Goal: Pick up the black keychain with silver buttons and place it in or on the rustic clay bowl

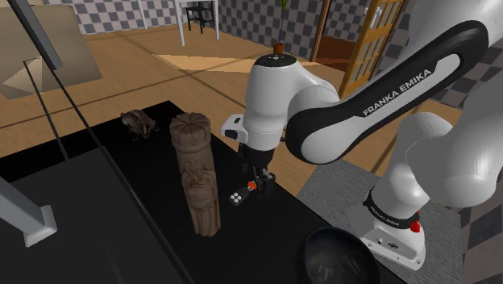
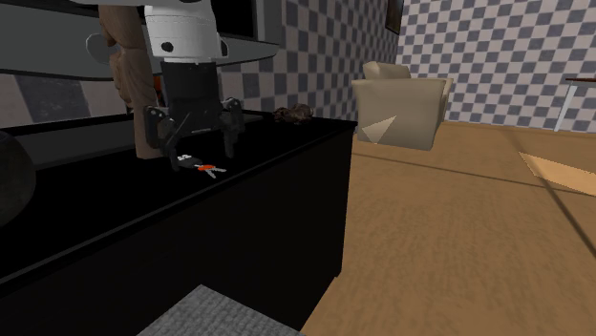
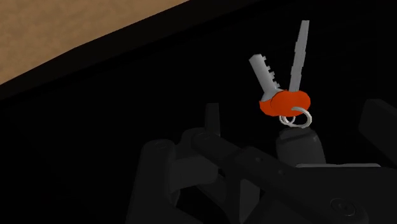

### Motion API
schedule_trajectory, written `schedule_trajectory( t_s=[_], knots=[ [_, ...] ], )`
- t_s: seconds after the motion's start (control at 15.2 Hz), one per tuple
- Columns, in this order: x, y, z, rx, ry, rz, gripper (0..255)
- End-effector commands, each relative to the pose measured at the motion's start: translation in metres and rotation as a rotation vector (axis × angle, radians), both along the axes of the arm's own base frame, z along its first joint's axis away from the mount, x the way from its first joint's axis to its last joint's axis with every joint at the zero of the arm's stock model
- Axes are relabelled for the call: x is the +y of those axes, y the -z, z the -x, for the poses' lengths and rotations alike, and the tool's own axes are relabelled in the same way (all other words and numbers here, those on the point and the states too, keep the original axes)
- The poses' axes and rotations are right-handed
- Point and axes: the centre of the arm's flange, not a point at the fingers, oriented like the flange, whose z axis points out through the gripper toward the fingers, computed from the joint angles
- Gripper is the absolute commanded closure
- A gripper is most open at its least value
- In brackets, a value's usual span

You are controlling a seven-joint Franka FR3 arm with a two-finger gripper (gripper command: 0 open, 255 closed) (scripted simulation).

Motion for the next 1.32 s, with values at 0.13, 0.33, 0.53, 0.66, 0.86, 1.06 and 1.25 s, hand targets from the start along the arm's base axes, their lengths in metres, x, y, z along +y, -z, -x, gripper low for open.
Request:
schedule_trajectory(
  t_s=[0.13,0.33,0.53,0.66,0.86,1.06,1.25],
  knots=[
    [0.000,0.000,0.000,0.000,0.000,0.000,255],
    [0.000,0.000,0.001,0.000,0.000,0.000,255],
    [0.000,0.000,0.001,0.000,0.000,0.000,255],
    [0.000,-0.005,0.000,0.000,0.000,0.000,255],
    [0.000,-0.021,0.000,0.000,0.000,0.000,255],
    [0.000,-0.037,0.000,0.000,0.000,0.000,255],
    [0.000,-0.053,0.000,0.000,0.000,0.000,255]
  ],
)
